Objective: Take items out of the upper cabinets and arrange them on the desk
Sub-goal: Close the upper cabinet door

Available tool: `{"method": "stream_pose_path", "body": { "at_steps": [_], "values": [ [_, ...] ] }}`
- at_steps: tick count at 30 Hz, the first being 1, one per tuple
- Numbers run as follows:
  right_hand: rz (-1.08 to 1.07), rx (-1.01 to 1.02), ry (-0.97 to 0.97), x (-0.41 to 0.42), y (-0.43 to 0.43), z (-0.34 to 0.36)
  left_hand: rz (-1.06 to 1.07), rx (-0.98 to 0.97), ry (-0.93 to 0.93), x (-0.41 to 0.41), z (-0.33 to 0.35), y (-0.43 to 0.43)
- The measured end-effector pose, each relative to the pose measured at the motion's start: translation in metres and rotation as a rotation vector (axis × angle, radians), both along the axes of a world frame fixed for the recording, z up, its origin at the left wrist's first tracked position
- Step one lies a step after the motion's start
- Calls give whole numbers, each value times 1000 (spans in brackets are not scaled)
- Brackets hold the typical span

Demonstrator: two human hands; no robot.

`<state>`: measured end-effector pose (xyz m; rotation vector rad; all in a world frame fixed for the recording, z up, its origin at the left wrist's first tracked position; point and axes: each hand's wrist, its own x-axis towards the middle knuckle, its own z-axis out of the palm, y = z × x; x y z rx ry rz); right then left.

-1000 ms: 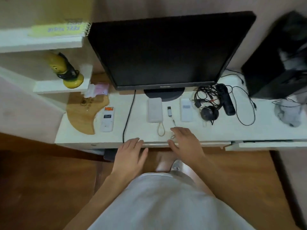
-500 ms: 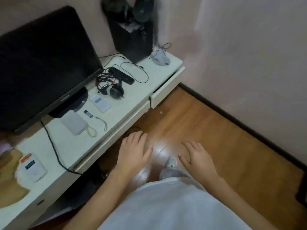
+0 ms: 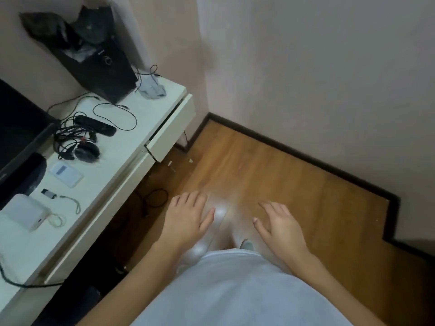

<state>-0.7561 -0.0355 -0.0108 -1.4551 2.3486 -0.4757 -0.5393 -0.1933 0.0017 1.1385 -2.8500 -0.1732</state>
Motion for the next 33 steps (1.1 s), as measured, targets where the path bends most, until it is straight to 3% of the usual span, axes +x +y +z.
{"method": "stream_pose_path", "body": {
  "at_steps": [13,28,33],
  "values": [
    [273,-34,100,-64,-131,19,191,80,-24,-47,11,-40],
    [59,23,112,-121,-219,25,20,101,-14,-130,17,-214],
    [105,2,91,-141,-258,23,86,82,-1,-142,24,-245]
  ]
}}
